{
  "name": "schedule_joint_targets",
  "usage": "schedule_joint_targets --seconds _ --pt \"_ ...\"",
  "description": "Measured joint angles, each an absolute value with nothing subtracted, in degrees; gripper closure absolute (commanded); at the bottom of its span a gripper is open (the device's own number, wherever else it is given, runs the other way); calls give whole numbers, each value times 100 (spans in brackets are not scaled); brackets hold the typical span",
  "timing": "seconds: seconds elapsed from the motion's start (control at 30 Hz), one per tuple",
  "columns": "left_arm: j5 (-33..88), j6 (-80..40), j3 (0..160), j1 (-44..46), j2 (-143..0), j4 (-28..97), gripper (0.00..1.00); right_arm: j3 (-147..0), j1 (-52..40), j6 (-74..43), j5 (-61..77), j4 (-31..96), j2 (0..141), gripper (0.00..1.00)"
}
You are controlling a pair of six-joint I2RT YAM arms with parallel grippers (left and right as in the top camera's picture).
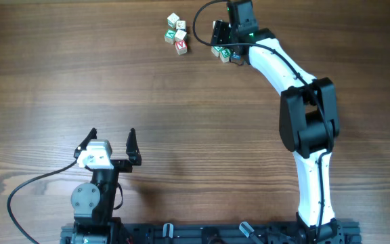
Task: Form a circle
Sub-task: 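Move the right gripper back to the cluster and grasp a block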
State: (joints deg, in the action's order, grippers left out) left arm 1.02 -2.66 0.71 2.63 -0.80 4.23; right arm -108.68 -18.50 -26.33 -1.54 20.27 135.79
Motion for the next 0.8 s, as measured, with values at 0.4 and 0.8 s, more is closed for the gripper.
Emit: schedule_joint_targets --seconds 0.4,0.8 --pt "102 -266 71 263 -80 423 0 -10879 -1850 -2858 -180 1802 13922 43" --pt "102 -266 71 263 -80 423 0 -10881 -1850 -2952 -246 1710 14055 65"
